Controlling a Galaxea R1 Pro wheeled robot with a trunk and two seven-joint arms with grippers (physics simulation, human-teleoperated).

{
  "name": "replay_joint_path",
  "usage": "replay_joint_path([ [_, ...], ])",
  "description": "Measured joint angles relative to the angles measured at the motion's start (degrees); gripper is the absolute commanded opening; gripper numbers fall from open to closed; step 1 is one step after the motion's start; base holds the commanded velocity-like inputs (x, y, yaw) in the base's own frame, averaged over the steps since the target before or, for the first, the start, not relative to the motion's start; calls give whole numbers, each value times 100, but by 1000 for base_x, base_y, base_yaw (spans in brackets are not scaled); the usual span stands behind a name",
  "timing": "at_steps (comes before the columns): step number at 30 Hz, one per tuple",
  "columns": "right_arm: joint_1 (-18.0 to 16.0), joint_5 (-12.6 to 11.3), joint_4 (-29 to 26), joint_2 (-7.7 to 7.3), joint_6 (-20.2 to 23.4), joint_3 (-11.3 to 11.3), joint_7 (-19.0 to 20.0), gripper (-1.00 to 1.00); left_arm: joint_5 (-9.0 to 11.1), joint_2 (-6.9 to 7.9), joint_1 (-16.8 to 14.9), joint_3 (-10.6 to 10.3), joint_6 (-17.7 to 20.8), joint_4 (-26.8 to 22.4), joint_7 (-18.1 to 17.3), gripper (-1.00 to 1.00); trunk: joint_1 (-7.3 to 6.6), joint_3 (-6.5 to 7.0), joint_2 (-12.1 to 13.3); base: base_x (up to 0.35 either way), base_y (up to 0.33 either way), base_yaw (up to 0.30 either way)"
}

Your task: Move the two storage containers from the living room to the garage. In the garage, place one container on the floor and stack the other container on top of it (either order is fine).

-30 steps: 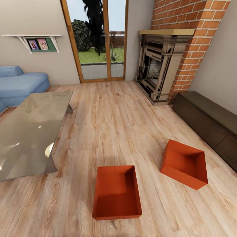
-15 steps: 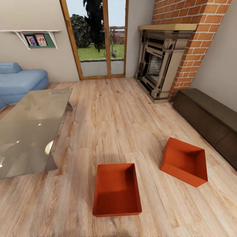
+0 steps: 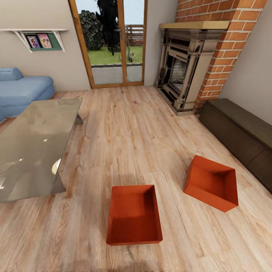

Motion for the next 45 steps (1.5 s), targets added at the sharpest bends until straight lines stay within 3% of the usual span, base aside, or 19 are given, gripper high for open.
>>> replay_joint_path([
  [45,0,9,0,0,0,0,0,100,0,0,0,-1,0,0,0,100,0,-420,0,0,0,0],
])
